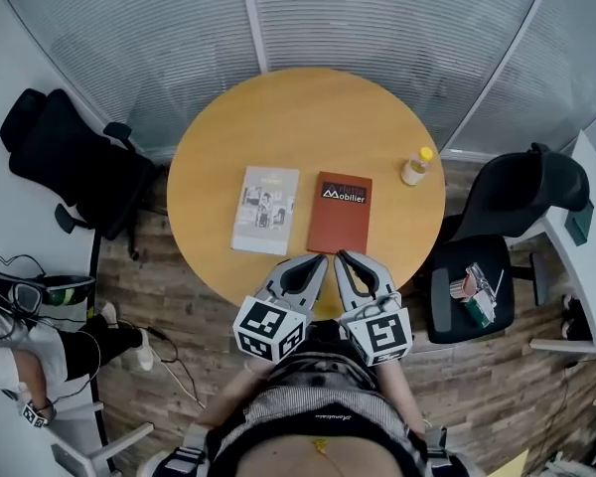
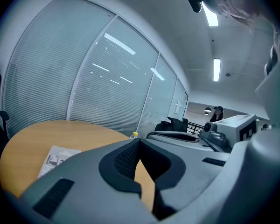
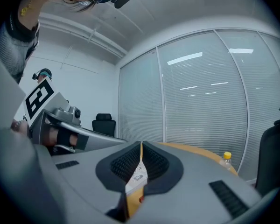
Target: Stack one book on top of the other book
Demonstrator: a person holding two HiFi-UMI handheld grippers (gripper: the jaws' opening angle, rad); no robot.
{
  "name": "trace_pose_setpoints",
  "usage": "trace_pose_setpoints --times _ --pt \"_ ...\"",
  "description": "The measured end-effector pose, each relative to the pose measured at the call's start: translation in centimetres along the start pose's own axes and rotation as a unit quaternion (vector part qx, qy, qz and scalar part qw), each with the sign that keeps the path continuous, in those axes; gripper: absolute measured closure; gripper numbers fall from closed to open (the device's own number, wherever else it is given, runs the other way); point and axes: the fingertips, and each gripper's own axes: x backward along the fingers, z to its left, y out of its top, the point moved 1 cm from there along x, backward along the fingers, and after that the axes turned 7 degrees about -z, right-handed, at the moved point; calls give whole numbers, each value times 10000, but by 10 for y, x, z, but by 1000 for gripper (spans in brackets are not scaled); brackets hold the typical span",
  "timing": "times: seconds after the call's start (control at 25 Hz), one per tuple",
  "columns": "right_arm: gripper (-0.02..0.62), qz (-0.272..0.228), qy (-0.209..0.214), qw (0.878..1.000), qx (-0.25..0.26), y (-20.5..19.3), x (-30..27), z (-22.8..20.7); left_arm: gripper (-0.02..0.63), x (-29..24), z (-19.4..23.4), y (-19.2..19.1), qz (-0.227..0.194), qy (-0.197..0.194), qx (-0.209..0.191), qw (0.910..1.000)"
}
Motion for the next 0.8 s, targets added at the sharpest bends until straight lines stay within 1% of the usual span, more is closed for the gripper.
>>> trace_pose_setpoints --times 0.12,0.24,0.44,0.56,0.68,0.8 --pt "569 -6 97 9999 124 -2 1 -9 589 -6 -1 0 -19 97 18 9999" --pt "569 -47 169 9998 87 -4 0 -14 588 -10 0 -2 -43 187 43 9998" --pt "569 46 150 9999 -66 -8 -5 -18 589 -15 3 -3 -25 230 101 9997" --pt "569 2 137 9999 -96 -10 -10 -19 588 -19 9 -2 16 204 83 9998" --pt "569 -33 101 9999 21 -9 -16 -21 589 -21 15 2 37 132 50 9999" --pt "569 -2 -77 10000 14 -8 -25 -24 588 -25 24 6 62 -25 41 10000"
